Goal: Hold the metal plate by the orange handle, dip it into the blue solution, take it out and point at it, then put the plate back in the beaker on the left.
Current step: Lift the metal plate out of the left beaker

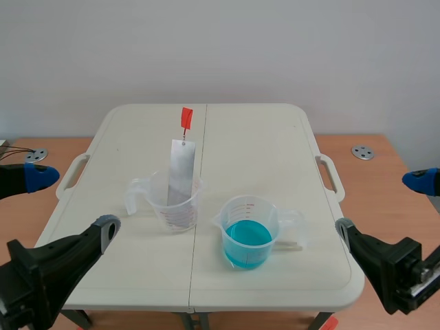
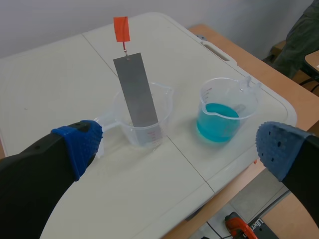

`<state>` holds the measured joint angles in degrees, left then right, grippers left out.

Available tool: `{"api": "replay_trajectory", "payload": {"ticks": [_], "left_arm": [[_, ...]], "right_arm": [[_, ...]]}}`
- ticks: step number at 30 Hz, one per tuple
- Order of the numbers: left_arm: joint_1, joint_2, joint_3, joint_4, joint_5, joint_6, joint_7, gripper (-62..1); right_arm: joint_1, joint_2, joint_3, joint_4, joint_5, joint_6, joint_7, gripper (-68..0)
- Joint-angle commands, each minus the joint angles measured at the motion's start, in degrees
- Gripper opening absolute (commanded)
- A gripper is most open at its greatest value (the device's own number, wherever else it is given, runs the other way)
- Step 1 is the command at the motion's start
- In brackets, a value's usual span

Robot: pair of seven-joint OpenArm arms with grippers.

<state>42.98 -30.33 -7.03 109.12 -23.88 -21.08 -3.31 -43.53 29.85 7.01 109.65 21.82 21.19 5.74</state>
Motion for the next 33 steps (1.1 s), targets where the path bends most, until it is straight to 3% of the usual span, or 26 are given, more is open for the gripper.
{"api": "replay_trajectory", "payload": {"ticks": [1, 5, 6, 13, 16, 28, 33], "left_arm": [[-0.31, -0.02, 0.15, 0.42, -0.37, 0.2, -1.14, -6.4], [-0.31, -0.04, 0.13, 0.42, -0.35, 0.35, -1.18, -56.8], [-0.31, -0.04, 0.13, 0.42, -0.35, 0.35, -1.18, -59.8], [0.11, -0.04, 0.13, 0.42, -0.35, 0.59, -1.16, -59.0], [1.95, -0.22, -0.44, 0.42, -0.33, 2.03, -1.27, -59.0], [14.21, -0.52, -8.68, 0.42, -0.33, 4.0, -1.11, -59.0], [18.93, -0.52, -11.02, 0.42, -0.33, 3.98, -1.09, -59.0]], "right_arm": [[0.68, -0.02, 0.07, 0.9, 0.22, -0.13, 0.42, -1.2], [1.55, -0.02, -0.09, 0.87, 0.26, 1.57, 0.33, -1.2], [2.25, -0.02, -0.28, 0.85, 0.22, 1.53, -0.02, -1.2], [8.7, -0.02, -2.82, -1.42, 0.26, 1.66, -0.92, -1.2], [12.44, -0.04, -5.03, -3.72, 0.44, 3.04, -0.96, -1.2], [28.28, -0.11, -16.22, -13.97, 2.8, 4.44, -1.44, -1.2], [33.14, -2.86, -18.69, -16.9, 2.89, 6.1, -1.51, -1.2]]}}
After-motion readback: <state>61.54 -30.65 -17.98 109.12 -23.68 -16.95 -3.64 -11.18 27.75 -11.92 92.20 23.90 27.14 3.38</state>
